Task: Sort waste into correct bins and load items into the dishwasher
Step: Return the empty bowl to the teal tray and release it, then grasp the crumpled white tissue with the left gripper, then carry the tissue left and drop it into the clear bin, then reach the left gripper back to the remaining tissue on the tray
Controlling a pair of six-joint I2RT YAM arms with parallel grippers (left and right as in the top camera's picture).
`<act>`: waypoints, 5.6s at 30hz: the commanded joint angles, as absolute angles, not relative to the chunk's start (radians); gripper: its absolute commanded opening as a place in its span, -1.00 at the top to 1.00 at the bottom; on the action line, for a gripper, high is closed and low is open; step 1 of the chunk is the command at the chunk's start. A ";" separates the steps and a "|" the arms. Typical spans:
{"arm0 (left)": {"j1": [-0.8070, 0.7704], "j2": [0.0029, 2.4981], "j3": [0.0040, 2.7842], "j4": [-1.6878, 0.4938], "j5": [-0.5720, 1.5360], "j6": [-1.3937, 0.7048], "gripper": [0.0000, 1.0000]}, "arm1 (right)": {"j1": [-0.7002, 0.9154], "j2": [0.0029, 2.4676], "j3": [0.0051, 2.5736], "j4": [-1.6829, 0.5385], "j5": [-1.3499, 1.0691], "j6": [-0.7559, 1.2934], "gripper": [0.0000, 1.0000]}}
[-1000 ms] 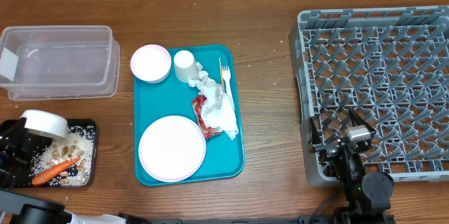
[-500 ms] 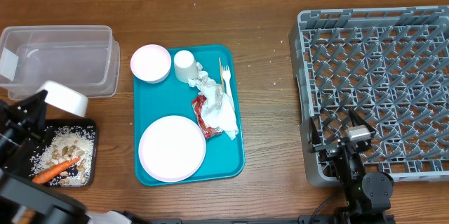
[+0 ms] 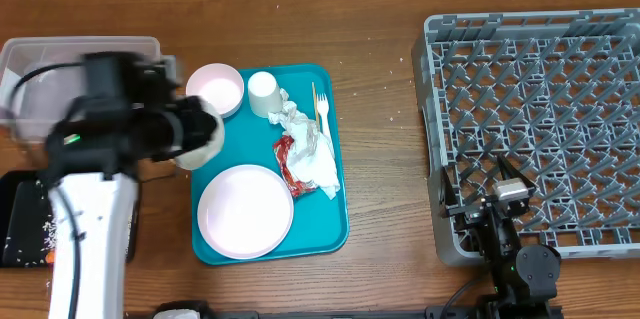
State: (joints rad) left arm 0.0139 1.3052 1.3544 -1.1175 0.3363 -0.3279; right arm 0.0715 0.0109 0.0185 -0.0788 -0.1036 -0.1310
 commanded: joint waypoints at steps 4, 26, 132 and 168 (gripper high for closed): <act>-0.226 1.510 1.362 -1.051 -0.103 -0.477 0.92 | 0.065 0.003 0.008 -0.074 -0.098 -0.123 -1.00; -0.230 1.808 1.362 -0.934 -0.107 -0.479 0.36 | 0.065 0.003 0.008 -0.074 -0.098 -0.123 -1.00; 0.322 1.894 2.223 -1.361 0.090 -0.529 -0.94 | 0.065 0.003 0.008 -0.074 -0.098 -0.123 -1.00; -0.460 1.877 1.374 -0.853 -0.011 -0.680 -0.91 | 0.065 0.003 0.008 -0.074 -0.098 -0.123 -1.00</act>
State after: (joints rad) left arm -0.4667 1.8751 1.3991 -0.8845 -0.0120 -0.6533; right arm 0.0715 0.0109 0.0185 -0.0788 -0.1040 -0.1307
